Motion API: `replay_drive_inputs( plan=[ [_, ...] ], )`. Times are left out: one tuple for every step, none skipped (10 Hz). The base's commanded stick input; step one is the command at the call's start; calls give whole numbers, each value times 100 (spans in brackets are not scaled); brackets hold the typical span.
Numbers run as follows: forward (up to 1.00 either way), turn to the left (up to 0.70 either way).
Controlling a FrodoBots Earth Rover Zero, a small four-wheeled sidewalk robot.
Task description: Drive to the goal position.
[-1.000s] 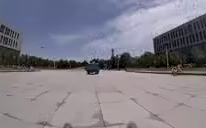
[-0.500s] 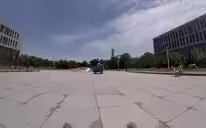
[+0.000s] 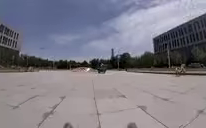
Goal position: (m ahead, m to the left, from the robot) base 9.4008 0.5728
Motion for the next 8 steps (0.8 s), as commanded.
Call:
replay_drive_inputs(
  plan=[
    [45, 0],
    [45, 0],
    [45, 0],
    [45, 0],
    [45, 0],
    [45, 0],
    [45, 0],
    [45, 0]
  ],
)
